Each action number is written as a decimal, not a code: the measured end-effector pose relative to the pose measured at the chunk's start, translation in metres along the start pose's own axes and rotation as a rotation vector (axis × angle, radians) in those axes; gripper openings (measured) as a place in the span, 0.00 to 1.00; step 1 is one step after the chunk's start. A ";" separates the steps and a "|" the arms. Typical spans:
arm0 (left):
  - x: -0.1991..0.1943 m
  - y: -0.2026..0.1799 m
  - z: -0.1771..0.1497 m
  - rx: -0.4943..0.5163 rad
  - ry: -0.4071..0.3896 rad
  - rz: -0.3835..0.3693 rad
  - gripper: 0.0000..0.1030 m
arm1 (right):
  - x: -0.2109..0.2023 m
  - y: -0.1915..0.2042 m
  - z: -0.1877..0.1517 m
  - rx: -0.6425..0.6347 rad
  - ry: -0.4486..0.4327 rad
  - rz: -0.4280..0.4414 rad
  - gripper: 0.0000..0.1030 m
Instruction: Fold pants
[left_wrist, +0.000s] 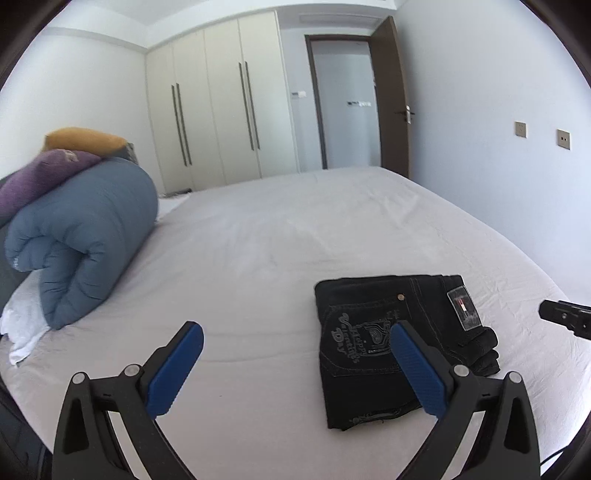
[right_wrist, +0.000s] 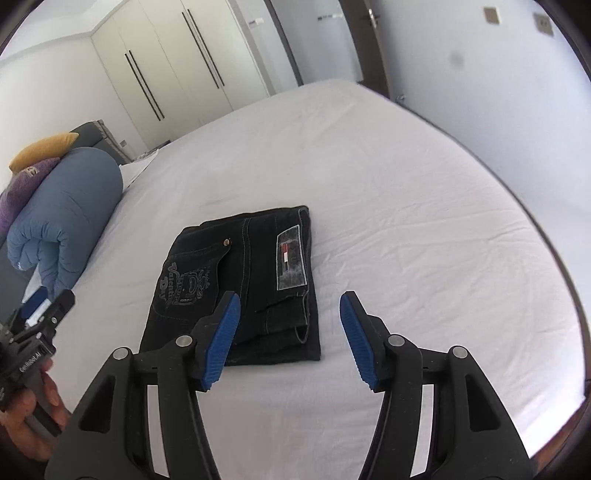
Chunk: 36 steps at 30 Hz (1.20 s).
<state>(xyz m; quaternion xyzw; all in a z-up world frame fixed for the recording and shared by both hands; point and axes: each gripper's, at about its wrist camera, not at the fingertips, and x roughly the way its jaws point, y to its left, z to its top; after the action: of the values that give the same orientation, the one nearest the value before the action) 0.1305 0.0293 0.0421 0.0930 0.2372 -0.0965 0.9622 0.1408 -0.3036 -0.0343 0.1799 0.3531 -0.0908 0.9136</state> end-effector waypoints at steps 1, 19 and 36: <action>-0.017 0.000 0.000 0.001 -0.027 0.043 1.00 | -0.018 0.012 -0.005 -0.026 -0.044 -0.028 0.59; -0.183 0.030 0.062 -0.005 -0.171 -0.056 1.00 | -0.223 0.102 -0.032 -0.245 -0.395 -0.081 0.99; -0.146 -0.004 0.012 -0.078 0.191 -0.098 1.00 | -0.244 0.114 -0.031 -0.159 -0.178 -0.146 0.99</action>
<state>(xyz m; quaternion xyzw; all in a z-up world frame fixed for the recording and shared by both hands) 0.0078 0.0435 0.1217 0.0524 0.3355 -0.1247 0.9323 -0.0239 -0.1769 0.1395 0.0723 0.2889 -0.1443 0.9437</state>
